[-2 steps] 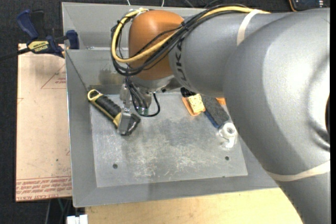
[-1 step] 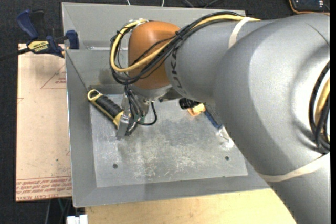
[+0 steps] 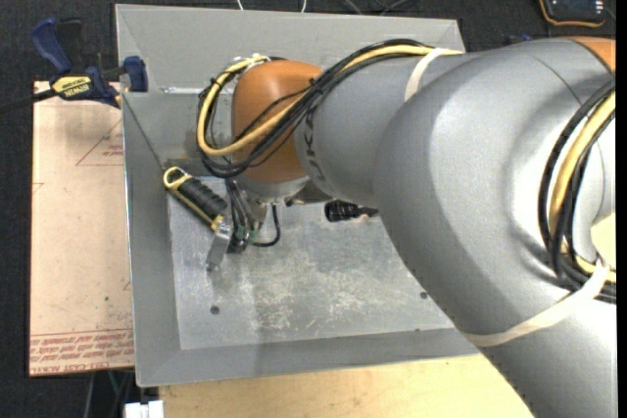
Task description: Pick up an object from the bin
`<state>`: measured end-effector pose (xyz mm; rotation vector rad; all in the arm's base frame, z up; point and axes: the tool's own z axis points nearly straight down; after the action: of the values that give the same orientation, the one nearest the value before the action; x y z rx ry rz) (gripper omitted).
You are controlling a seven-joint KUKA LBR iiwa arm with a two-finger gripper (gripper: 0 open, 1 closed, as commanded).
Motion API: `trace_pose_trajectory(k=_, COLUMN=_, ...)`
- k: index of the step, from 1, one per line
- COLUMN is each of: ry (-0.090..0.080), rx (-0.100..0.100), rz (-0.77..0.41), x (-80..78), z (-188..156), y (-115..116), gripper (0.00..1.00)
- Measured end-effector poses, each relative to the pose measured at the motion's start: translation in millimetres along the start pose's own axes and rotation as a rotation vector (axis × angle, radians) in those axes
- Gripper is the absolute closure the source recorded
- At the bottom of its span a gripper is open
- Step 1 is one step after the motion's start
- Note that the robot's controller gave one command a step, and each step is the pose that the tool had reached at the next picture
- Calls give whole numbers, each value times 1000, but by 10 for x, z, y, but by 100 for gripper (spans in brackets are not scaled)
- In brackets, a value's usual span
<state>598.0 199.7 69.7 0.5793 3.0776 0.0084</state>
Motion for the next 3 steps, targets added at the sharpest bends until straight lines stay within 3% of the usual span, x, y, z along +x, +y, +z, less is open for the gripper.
trace_pose_trajectory(k=1, ry=7, rx=4, rz=143, x=-62, z=6, y=-5, gripper=100)
trace_pose_trajectory(k=3, ry=14, rx=11, rz=142, x=-40, z=-177, y=-22, gripper=100)
